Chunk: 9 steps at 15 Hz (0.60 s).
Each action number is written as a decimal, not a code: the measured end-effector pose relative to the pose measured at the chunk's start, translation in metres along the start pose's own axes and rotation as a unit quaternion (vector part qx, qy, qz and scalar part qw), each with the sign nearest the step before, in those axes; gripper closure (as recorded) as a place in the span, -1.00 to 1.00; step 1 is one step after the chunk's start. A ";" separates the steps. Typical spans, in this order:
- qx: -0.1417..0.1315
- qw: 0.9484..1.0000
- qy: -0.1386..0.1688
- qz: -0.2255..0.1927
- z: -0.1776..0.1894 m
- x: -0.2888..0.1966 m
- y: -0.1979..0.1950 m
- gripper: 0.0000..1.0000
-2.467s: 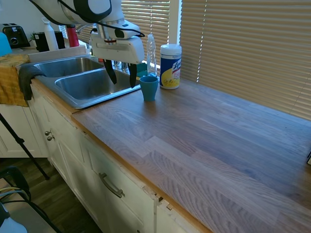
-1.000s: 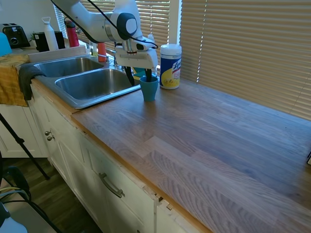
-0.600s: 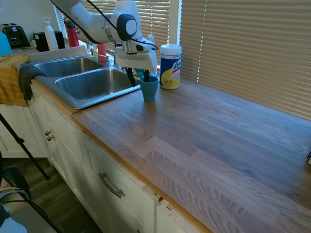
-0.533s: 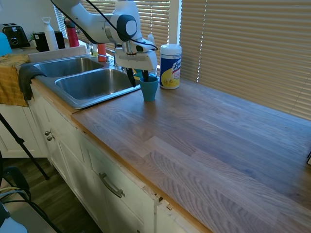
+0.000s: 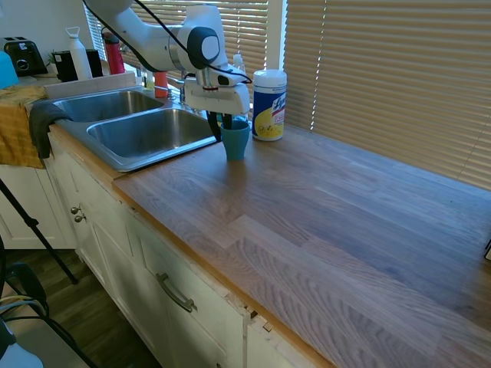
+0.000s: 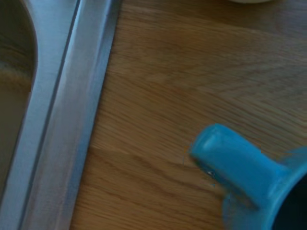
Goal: Put the mug in the sink
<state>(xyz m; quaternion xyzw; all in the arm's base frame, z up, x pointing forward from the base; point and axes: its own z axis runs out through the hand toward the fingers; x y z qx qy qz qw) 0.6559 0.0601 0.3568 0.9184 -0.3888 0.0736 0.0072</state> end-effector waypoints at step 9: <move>0.018 1.000 0.011 -0.008 -0.019 -0.008 -0.008 1.00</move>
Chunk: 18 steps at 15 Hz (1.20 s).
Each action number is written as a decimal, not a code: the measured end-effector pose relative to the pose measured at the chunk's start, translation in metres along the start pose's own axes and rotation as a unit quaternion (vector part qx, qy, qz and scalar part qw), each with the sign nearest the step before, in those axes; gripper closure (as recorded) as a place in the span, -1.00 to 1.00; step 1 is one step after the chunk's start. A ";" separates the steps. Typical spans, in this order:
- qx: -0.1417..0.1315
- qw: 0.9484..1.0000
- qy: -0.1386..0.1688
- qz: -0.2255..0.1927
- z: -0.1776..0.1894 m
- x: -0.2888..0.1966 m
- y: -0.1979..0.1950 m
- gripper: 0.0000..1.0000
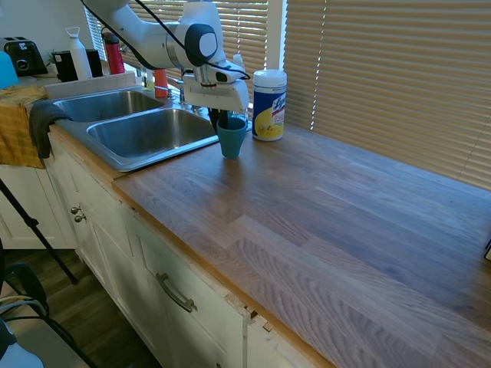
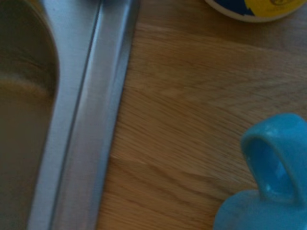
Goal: Put the mug in the sink
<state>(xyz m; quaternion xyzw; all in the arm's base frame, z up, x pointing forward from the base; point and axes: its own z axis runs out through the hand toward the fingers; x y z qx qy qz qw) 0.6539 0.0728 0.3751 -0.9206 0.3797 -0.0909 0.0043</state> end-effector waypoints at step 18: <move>-0.012 0.999 -0.008 -0.048 0.111 -0.189 -0.192 1.00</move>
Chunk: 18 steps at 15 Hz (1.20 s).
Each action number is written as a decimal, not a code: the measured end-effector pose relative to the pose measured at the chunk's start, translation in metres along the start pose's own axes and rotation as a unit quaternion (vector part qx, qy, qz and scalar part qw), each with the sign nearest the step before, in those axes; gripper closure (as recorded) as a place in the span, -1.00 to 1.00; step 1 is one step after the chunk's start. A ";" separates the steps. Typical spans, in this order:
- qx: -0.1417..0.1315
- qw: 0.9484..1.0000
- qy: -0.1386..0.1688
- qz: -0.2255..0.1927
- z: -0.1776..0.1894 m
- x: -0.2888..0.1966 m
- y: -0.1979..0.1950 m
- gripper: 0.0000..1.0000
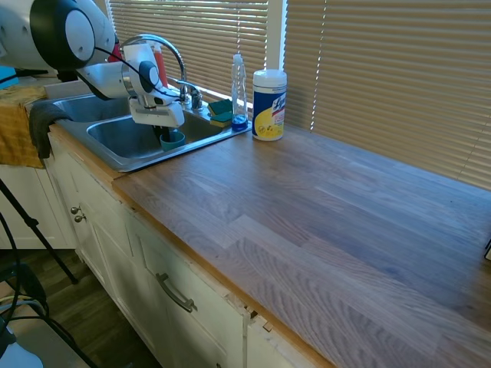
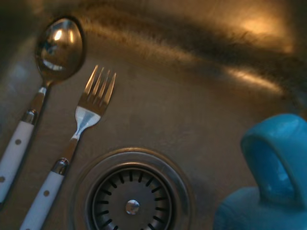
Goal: Put the mug in the sink
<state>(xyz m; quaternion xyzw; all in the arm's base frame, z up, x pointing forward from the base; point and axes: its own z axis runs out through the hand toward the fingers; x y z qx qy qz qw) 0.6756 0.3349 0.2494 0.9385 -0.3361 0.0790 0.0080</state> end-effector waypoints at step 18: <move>-0.026 0.999 -0.019 0.032 0.051 0.024 -0.012 -1.00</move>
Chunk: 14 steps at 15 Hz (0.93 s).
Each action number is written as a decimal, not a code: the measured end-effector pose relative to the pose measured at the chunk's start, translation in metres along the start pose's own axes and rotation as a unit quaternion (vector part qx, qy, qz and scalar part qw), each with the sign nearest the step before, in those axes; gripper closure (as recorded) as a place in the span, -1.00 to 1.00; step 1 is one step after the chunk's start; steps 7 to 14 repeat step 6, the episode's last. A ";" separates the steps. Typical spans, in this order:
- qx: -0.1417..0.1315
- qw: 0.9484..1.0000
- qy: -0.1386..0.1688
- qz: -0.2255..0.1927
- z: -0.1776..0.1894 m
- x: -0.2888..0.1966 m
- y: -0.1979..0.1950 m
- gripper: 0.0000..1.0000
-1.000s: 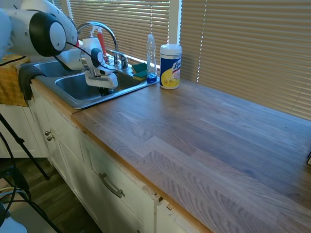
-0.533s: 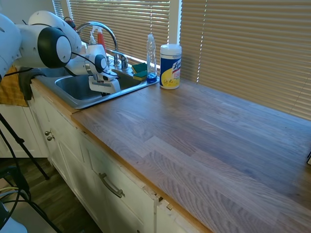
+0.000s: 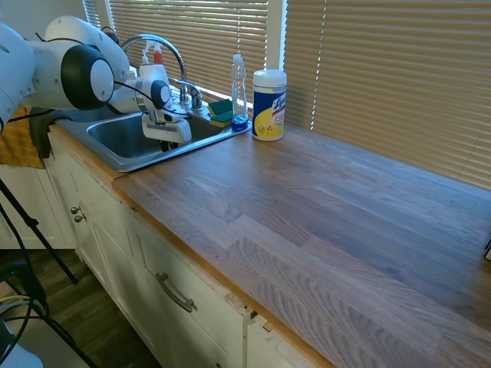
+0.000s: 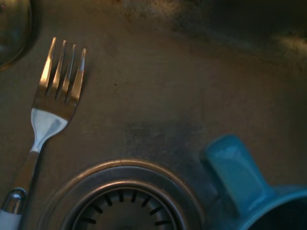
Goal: Put the mug in the sink
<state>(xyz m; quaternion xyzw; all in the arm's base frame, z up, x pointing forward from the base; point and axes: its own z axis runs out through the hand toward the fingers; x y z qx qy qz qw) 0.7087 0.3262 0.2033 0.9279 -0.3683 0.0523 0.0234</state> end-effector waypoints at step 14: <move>0.031 0.999 0.015 0.003 -0.083 0.012 0.007 -1.00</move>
